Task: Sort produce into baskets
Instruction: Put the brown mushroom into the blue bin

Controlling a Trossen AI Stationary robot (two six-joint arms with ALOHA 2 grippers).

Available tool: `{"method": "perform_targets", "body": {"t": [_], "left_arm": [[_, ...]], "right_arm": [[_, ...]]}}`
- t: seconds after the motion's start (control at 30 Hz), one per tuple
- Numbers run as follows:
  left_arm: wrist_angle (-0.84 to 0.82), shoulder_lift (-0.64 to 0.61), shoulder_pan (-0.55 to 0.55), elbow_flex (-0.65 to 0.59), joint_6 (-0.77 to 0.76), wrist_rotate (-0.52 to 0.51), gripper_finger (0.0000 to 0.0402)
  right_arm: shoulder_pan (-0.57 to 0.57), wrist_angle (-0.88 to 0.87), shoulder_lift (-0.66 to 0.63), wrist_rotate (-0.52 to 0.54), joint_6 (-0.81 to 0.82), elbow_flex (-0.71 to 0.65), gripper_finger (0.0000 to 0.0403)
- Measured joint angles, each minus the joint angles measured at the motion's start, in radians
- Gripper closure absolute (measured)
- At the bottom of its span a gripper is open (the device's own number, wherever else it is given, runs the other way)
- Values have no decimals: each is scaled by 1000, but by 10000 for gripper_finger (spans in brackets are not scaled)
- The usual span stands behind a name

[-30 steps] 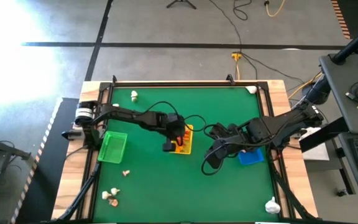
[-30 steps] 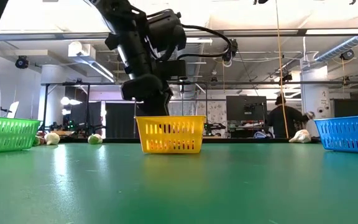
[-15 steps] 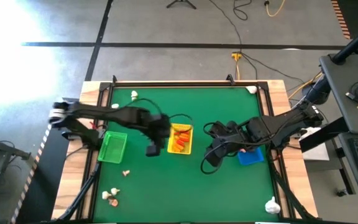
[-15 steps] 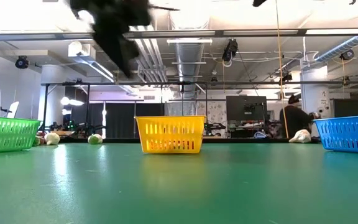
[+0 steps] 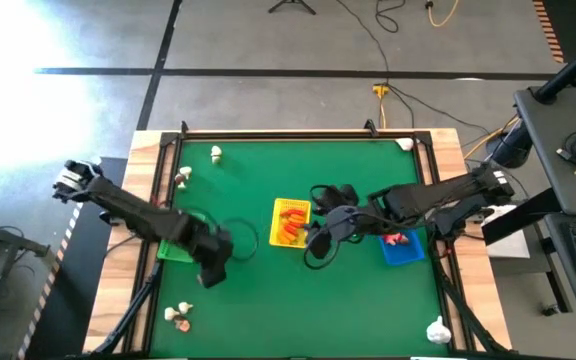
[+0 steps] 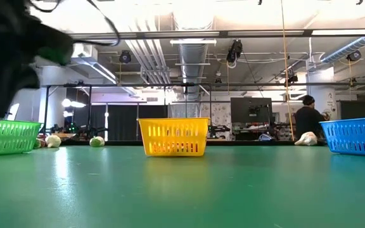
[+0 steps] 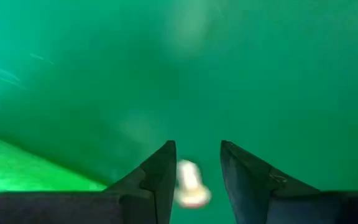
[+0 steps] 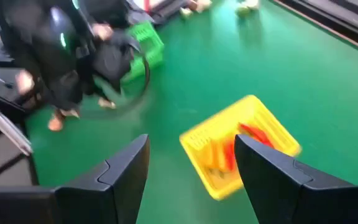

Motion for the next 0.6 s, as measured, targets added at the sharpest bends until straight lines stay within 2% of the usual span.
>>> {"method": "perform_targets", "body": {"t": [0.13, 0.2, 0.37, 0.6], "left_arm": [[102, 34, -96, -23, -97, 1, 296], [90, 56, -126, -22, -112, 1, 297], [24, 106, -161, -12, -119, 14, 297], [18, 185, -169, -13, -90, 35, 297]], "right_arm": [[0, 79, 37, -36, -59, 0, 177], [0, 89, 53, -48, -74, 0, 177], [-1, 88, 90, -64, -90, 0, 177], [-1, 88, 103, -81, -77, 0, 177]]}}
